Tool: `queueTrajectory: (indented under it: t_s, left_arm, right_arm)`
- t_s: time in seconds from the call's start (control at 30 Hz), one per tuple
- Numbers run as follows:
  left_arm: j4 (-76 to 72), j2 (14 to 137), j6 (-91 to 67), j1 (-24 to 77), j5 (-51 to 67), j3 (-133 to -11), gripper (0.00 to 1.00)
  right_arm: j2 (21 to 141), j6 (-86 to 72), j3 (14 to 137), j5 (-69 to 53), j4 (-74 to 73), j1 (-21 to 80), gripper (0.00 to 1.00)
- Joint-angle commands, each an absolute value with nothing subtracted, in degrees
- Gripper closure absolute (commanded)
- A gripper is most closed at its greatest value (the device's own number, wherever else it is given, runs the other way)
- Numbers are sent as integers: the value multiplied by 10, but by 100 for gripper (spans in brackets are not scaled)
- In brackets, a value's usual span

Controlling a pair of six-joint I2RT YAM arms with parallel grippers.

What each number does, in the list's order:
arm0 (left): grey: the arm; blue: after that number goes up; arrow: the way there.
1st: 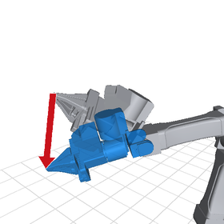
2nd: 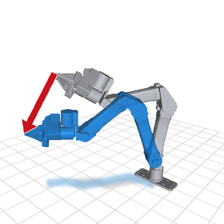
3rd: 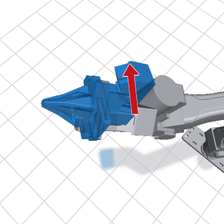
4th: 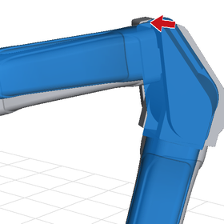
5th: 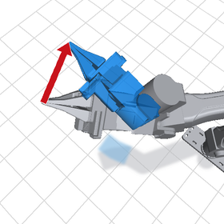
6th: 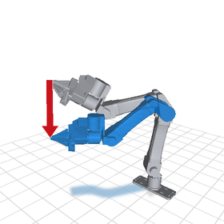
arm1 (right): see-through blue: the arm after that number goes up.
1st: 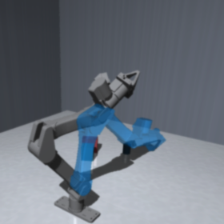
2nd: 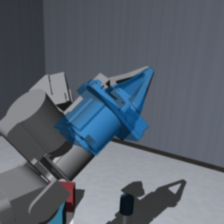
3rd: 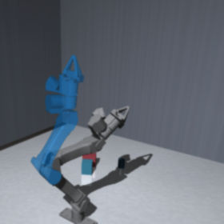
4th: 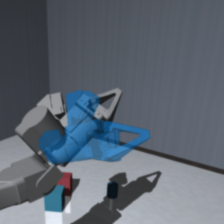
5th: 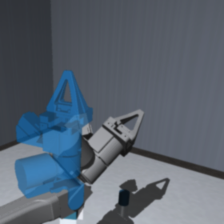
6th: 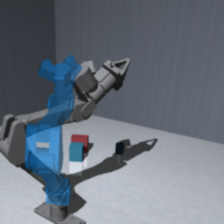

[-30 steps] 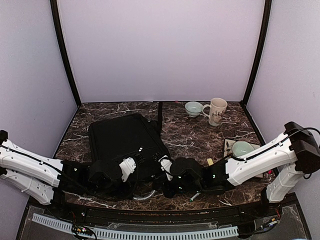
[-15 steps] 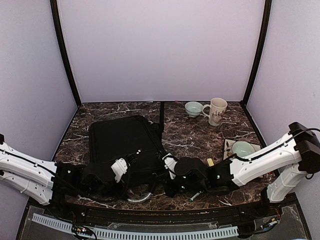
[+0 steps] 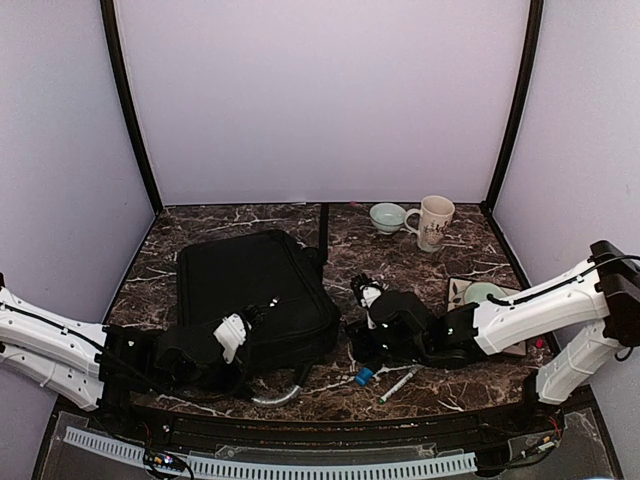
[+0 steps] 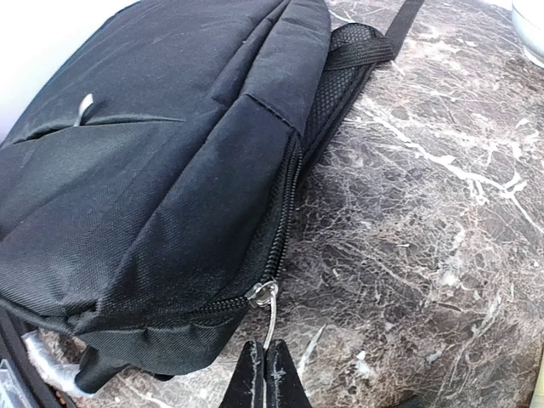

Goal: Pack the student bag
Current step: Zip the student bag into the largest pocket of the bag, then hold the largest pocket of the student bag.

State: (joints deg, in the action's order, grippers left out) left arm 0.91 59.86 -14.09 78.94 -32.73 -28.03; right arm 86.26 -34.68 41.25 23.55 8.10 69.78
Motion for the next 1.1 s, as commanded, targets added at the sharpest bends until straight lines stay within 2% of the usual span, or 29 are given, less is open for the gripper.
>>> queueTrajectory:
  t_s: [0.0,0.17,0.3,0.43,0.6,0.8,0.87,0.9,0.97,1.0,1.07]
  left_arm:
    - [24,587,-147,789,-369,-266,100]
    - [9,603,-135,789,-384,-272,100]
    - [28,606,-137,789,-423,-284,100]
    - [36,602,-142,785,-452,-283,100]
    - [98,602,-196,743,-473,-287,100]
    - [96,580,-204,728,-457,-279,99]
    - [98,570,-202,728,-438,-281,92]
    - [97,565,-198,728,-424,-282,85]
    - [100,552,-192,728,-395,-286,63]
    - [101,547,-190,729,-381,-288,48]
    - [97,540,-181,737,-363,-291,33]
  right_arm:
    - [809,-341,387,267,91,681,100]
    - [731,-343,359,259,56,735,100]
    - [720,-359,365,274,18,806,100]
    - [769,-369,390,261,36,854,100]
    - [862,-337,485,266,23,916,100]
    - [936,-316,537,243,57,927,100]
    - [947,-312,547,252,52,924,100]
    - [952,-310,549,251,54,921,100]
    - [957,-308,550,241,61,912,100]
    - [958,-307,549,238,64,908,100]
    - [961,-306,546,232,71,898,100]
